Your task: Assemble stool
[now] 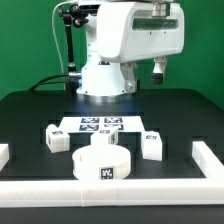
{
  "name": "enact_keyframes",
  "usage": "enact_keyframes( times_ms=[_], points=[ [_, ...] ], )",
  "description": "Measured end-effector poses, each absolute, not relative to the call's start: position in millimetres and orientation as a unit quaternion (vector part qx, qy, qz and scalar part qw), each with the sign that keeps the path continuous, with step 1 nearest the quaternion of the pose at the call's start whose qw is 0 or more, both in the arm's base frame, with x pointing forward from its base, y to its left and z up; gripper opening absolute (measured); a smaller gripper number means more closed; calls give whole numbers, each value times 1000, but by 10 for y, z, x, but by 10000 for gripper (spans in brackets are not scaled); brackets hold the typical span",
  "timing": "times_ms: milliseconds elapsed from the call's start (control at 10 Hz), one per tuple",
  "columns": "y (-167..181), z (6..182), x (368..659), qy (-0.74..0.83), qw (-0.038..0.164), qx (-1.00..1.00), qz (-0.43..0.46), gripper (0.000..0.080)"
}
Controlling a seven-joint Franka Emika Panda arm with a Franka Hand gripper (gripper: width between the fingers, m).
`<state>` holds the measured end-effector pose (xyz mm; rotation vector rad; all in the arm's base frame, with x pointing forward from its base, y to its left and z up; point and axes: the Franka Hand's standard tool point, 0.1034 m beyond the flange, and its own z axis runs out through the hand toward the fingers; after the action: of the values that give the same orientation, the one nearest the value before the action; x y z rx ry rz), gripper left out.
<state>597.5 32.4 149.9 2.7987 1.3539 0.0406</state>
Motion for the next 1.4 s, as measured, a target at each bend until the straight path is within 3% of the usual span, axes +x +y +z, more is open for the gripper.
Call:
enact_keyframes(
  times_ms=[600,700,1000,1400],
  points=[
    [311,1487,5972,436,16,900,12,650],
    [189,1462,5958,482,17,876,9,650],
    [-74,1163,5717,543,9,840,-2,650],
    [-79,1156,5719,546,9,838,-2,650]
  ],
)
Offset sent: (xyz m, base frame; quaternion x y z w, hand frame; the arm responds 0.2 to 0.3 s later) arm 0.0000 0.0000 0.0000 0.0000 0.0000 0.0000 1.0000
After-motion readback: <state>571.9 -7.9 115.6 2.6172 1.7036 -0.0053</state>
